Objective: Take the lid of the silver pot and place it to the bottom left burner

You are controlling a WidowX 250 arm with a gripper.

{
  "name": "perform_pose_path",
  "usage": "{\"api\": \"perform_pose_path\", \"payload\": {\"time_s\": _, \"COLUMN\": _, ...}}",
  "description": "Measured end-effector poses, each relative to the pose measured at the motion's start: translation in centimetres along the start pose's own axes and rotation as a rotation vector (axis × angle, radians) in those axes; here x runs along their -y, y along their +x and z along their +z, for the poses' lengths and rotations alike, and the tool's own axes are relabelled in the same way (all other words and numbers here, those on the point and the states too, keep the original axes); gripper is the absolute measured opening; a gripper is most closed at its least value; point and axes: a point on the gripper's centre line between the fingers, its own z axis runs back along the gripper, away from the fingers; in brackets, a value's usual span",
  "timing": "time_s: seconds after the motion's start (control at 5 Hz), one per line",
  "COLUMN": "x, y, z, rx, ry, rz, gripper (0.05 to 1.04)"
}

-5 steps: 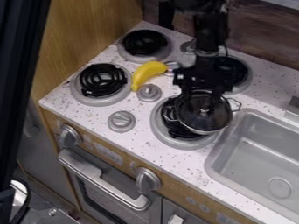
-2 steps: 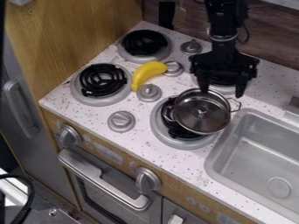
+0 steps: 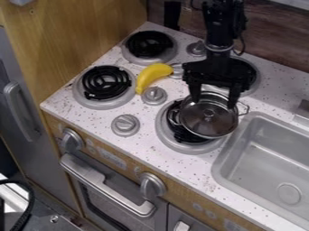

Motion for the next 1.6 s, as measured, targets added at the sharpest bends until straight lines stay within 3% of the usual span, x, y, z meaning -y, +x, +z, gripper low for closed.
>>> {"api": "perform_pose_path", "payload": {"time_s": 0.4, "x": -0.8, "y": -1.0, "z": -2.5, "rx": -0.061, "ry": 0.005, "rz": 0.039, "gripper": 0.999}}
{"api": "perform_pose_path", "payload": {"time_s": 0.8, "x": -0.3, "y": -1.4, "z": -3.5, "rx": -0.070, "ry": 0.005, "rz": 0.016, "gripper": 0.967}}
{"api": "perform_pose_path", "payload": {"time_s": 1.2, "x": 0.1, "y": -1.0, "z": -3.6, "rx": -0.023, "ry": 0.032, "rz": -0.012, "gripper": 0.420}}
{"api": "perform_pose_path", "payload": {"time_s": 1.4, "x": 0.0, "y": -0.6, "z": -3.5, "rx": -0.001, "ry": 0.060, "rz": -0.020, "gripper": 0.269}}
{"api": "perform_pose_path", "payload": {"time_s": 1.6, "x": -1.1, "y": -0.2, "z": -2.7, "rx": 0.003, "ry": 0.097, "rz": -0.002, "gripper": 0.268}}
